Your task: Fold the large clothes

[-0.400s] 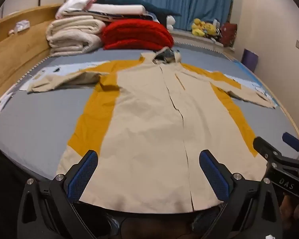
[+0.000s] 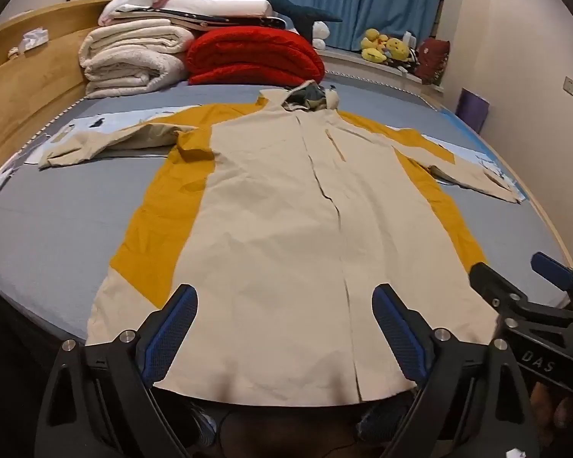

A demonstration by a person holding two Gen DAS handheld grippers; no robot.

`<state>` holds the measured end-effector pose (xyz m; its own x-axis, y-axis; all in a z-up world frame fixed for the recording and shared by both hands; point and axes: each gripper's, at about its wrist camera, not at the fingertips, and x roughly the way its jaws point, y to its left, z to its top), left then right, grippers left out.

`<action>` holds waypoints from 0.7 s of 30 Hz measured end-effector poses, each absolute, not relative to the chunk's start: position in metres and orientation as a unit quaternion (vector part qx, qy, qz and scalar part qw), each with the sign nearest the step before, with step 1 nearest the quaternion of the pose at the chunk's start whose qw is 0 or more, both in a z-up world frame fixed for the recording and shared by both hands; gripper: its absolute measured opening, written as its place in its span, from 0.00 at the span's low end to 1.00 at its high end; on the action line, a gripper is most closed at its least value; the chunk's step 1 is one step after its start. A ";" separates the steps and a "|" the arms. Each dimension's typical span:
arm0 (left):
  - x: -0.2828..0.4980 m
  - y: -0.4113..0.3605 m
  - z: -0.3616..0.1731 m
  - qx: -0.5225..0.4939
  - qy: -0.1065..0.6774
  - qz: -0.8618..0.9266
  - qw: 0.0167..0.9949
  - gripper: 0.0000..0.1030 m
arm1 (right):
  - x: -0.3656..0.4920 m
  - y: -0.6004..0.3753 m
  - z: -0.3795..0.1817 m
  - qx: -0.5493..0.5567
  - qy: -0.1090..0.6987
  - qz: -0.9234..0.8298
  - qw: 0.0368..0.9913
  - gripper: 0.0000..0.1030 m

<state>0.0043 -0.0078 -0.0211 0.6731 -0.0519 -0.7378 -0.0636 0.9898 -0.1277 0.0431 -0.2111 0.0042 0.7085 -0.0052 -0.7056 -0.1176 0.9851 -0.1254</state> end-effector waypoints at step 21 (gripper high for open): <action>0.008 -0.011 -0.022 -0.063 0.402 -0.007 0.913 0.86 | 0.041 -0.208 0.005 -0.080 0.376 0.042 0.922 0.97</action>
<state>0.0081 -0.0105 -0.0221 0.6769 -0.0626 -0.7334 -0.0387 0.9920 -0.1204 0.0410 -0.2081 0.0046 0.7132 0.0161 -0.7007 -0.1371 0.9836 -0.1170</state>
